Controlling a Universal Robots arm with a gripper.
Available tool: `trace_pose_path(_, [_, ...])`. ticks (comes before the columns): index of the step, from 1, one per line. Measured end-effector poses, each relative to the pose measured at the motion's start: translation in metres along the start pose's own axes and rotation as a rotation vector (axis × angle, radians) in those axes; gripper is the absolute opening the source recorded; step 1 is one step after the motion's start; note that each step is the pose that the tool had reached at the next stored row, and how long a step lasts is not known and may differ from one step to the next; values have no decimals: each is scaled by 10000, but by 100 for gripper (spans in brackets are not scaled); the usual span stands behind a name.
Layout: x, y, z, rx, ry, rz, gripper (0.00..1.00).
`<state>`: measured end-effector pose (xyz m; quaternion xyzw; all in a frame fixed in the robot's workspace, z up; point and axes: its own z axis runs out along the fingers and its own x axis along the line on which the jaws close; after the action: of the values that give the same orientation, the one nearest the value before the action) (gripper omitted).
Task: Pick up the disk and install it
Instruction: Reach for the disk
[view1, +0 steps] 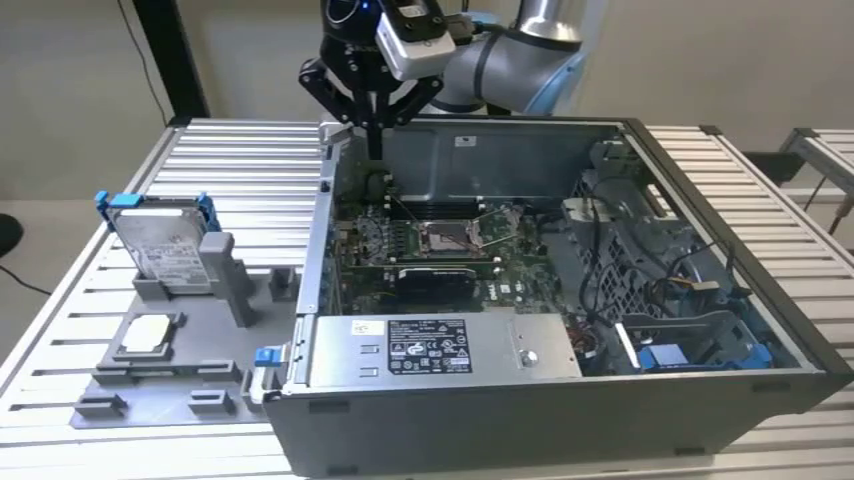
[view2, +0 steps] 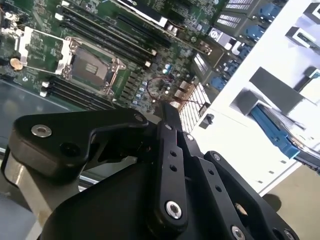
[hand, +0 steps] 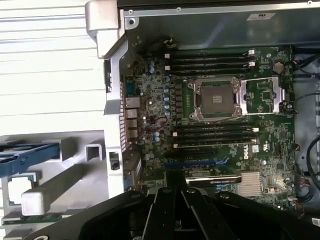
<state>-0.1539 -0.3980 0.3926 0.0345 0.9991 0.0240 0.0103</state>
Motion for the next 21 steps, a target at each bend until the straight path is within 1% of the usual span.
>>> trace_pose_path(5, [94, -5, -2, 0, 0, 0, 0])
trace_pose_path(8, [136, -7, -3, 0, -1, 1, 0])
trace_pose_path(11, [138, -7, -3, 0, 0, -2, 0])
trace_pose_path(14, [156, -9, -4, 1, 0, 0, 0])
trace_pose_path(21, [286, -18, -6, 0, 0, 0, 0])
